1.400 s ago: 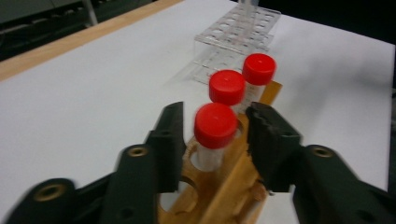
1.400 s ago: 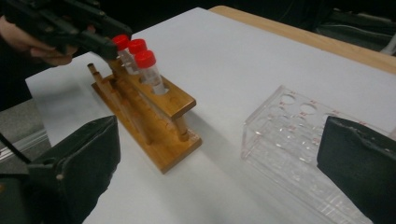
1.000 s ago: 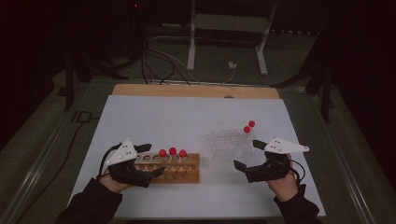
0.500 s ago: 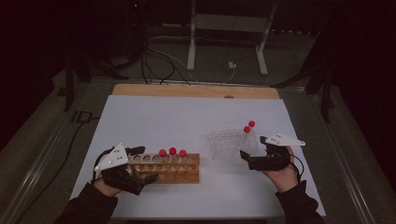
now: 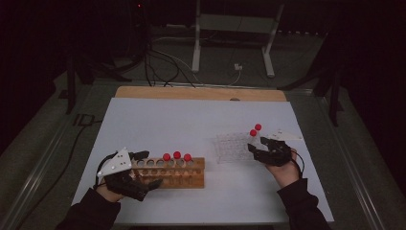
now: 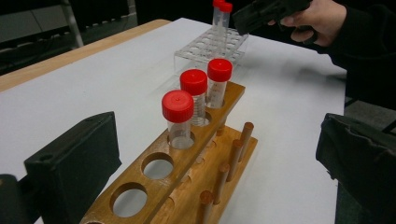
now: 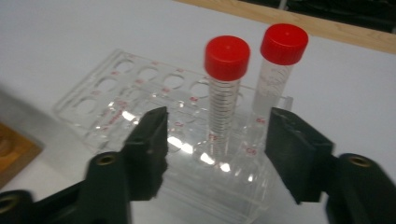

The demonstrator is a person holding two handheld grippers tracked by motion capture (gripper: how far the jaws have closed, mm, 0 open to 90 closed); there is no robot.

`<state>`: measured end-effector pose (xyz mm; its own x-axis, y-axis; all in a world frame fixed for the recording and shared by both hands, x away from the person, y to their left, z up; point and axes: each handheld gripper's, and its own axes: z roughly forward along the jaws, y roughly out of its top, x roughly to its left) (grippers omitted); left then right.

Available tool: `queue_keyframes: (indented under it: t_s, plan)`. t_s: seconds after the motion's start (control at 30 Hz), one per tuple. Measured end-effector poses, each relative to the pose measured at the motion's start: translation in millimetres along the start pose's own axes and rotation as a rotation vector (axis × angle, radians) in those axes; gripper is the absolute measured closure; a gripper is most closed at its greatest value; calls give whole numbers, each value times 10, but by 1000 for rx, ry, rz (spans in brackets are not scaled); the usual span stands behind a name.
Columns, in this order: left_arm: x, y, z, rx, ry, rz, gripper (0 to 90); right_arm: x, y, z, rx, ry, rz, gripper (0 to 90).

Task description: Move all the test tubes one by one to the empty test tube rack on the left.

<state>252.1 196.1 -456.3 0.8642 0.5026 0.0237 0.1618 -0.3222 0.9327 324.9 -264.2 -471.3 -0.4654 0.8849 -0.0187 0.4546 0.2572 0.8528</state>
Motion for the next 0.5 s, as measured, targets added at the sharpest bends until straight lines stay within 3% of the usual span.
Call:
queue_keyframes:
  t_s: [0.13,0.5]
  plan:
    - [-2,6,-5,1,1,3,4,-15,14,74,20,4,-2,530]
    - [-7,5,-1,3,-7,2,4,-12,59,179,30,-15,-22,676]
